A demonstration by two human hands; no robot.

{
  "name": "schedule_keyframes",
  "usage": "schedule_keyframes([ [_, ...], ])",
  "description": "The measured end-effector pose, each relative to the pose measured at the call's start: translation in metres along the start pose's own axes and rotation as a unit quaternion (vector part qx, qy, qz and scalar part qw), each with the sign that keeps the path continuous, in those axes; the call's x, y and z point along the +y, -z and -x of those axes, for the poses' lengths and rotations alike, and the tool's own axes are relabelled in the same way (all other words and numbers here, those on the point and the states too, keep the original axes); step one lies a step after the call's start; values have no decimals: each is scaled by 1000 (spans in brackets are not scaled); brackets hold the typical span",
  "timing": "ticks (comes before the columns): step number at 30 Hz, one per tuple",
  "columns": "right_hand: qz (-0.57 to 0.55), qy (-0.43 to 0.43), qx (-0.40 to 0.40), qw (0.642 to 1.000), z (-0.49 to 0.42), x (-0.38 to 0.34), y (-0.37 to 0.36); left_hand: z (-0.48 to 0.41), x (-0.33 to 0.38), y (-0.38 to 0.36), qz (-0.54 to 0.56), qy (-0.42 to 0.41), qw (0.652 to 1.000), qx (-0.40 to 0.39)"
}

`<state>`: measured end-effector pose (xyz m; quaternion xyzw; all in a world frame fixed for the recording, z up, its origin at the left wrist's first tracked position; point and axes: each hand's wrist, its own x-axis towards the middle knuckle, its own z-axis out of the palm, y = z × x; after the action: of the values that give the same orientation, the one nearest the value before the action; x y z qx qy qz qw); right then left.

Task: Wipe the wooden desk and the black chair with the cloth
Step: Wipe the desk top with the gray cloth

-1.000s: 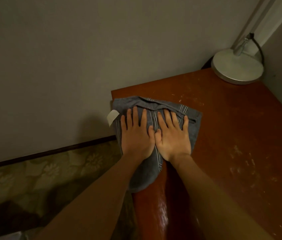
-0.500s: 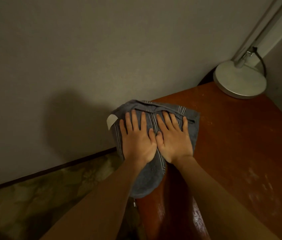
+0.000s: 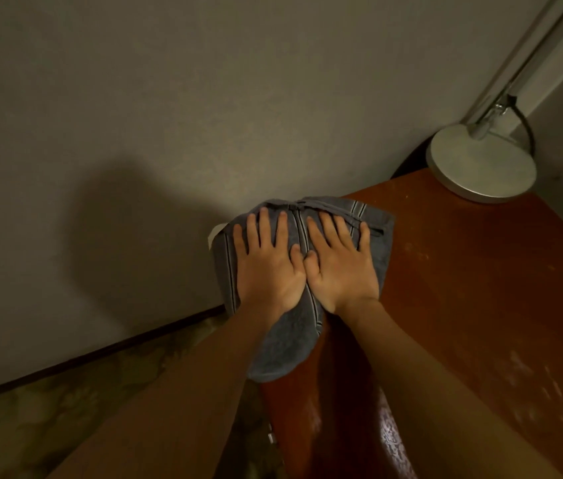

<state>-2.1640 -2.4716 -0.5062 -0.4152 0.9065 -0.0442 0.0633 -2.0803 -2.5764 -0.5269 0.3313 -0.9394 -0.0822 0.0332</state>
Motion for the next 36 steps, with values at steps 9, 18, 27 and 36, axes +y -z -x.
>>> schedule_keyframes([
  [9, -6, -9, -10, 1000, 14, -2, -1, 9, -1, 4, -15, -33, 999, -16],
  [18, -20, -38, 11, 999, 87, -9, -8, 67, -1, -2, -30, -119, 992, 21],
  [27, -26, -68, -1, 997, 189, -3, -13, 155, 27, 0, -42, -155, 987, -3],
  [36, -46, -96, 7, 994, 289, 12, -18, 241, 63, -2, -37, -175, 983, -30],
])
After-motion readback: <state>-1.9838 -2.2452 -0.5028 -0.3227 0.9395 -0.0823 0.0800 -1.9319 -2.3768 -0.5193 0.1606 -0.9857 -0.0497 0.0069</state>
